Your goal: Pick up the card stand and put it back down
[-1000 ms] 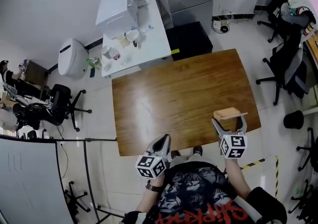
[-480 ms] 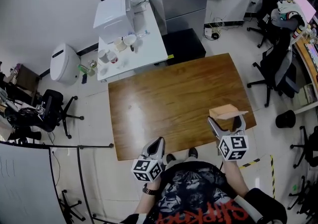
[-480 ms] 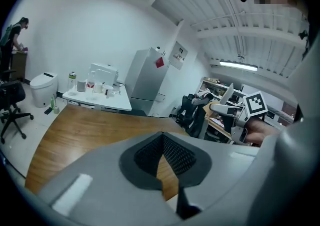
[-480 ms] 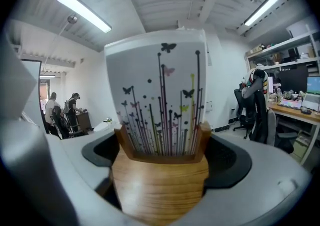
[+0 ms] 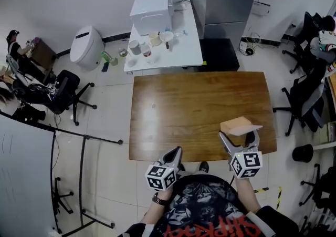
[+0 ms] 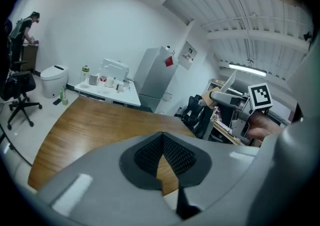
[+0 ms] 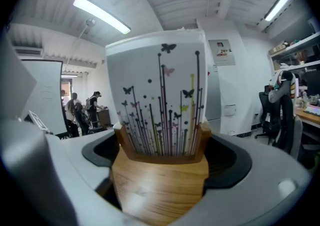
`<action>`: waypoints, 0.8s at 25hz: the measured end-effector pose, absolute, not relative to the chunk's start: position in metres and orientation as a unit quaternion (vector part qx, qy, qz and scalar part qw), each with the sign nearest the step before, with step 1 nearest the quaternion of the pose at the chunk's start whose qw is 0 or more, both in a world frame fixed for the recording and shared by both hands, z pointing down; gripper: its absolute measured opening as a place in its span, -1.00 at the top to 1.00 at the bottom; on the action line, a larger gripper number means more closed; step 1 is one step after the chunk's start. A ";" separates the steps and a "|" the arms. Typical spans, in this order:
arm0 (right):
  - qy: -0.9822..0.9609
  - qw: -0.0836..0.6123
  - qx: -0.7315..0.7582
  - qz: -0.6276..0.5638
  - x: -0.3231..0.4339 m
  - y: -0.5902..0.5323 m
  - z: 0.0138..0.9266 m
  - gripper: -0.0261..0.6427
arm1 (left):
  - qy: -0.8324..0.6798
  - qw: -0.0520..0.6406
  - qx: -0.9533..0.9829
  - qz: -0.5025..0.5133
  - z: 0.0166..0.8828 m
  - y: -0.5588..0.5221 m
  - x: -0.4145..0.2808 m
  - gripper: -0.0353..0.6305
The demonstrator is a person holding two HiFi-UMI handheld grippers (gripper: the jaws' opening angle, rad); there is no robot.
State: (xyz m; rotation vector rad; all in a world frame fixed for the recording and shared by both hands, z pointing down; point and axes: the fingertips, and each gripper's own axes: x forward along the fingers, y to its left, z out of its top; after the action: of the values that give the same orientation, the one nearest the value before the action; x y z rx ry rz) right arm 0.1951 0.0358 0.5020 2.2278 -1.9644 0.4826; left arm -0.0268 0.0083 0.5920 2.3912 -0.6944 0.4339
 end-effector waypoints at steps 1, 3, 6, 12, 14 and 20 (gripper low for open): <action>-0.665 0.069 0.726 0.159 0.184 0.027 0.502 -0.63 | -0.273 0.303 0.898 0.162 0.592 0.007 -0.035 0.91; -0.691 0.074 0.702 0.159 0.160 0.010 0.504 -0.63 | -0.298 0.305 0.891 0.157 0.591 0.004 -0.055 0.91; -0.727 0.079 0.663 0.159 0.123 -0.015 0.508 -0.63 | -0.338 0.308 0.877 0.147 0.590 0.002 -0.086 0.91; -0.800 0.124 0.565 0.159 0.027 -0.086 0.583 -0.63 | -0.414 0.324 0.840 0.137 0.596 0.006 -0.145 0.91; -0.813 0.139 0.536 0.177 -0.007 -0.116 0.635 -0.63 | -0.440 0.327 0.826 0.134 0.594 0.011 -0.166 0.91; -0.797 0.242 0.501 0.236 -0.063 -0.190 0.789 -0.63 | -0.517 0.331 0.777 0.143 0.596 0.042 -0.233 0.91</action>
State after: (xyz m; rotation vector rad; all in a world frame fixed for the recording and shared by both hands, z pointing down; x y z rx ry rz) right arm -0.0633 -0.1898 0.7891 1.3689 -2.1794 0.6464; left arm -0.2326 0.0416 0.5963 2.0304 -1.3505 0.3747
